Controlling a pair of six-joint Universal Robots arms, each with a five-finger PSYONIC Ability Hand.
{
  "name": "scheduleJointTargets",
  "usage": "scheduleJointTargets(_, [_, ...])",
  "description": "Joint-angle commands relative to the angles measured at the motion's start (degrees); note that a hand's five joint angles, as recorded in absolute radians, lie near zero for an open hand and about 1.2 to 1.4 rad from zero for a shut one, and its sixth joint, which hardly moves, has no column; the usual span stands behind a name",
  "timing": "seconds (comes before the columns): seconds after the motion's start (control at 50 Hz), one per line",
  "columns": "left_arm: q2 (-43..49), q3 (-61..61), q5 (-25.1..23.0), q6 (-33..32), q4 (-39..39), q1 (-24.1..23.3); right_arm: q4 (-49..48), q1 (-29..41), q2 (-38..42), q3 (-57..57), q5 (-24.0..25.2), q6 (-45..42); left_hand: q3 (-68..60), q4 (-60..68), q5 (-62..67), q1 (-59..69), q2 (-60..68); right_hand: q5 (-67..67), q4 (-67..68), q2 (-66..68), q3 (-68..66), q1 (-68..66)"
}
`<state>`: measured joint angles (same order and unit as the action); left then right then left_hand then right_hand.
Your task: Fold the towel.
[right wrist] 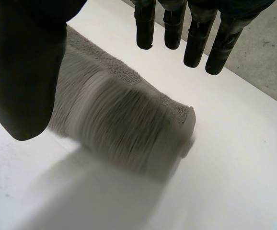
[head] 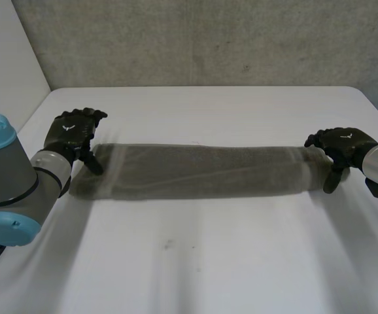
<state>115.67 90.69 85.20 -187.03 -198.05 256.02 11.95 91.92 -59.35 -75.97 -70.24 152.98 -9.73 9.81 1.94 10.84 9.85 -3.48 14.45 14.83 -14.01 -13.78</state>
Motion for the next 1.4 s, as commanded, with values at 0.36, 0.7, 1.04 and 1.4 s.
scheduleJointTargets(0.36, [0.3, 0.8, 0.0, 0.0, -0.1, -0.2, -3.2, -5.4, 0.5, -7.7, 0.5, -8.6, -0.7, 0.6, -1.6, -0.5, 0.5, -3.3, 2.3, 2.0, -2.8, -3.0])
scheduleJointTargets(0.7, [-1.7, 1.6, 0.1, 3.9, 0.0, -0.8, -10.0, -5.8, 2.9, -7.6, -0.4, -8.4, -0.5, 0.4, -1.7, -0.6, 0.4, -66.5, 65.6, 65.2, -66.0, -66.2])
scheduleJointTargets(1.04, [-6.1, 1.2, 0.2, 6.2, -0.1, -0.7, -5.8, -11.9, -0.2, 2.4, -9.6, -20.2, -0.5, 0.4, -1.7, -0.6, 0.4, -66.5, 65.6, 65.2, -66.0, -66.2])
scheduleJointTargets(1.4, [-10.1, -6.6, 0.6, 10.5, 0.2, -4.1, -13.4, 39.1, 9.7, 16.9, -9.6, -14.6, -1.0, 0.9, -1.2, -0.1, 0.9, -66.5, 65.6, 65.2, -66.0, -66.2])
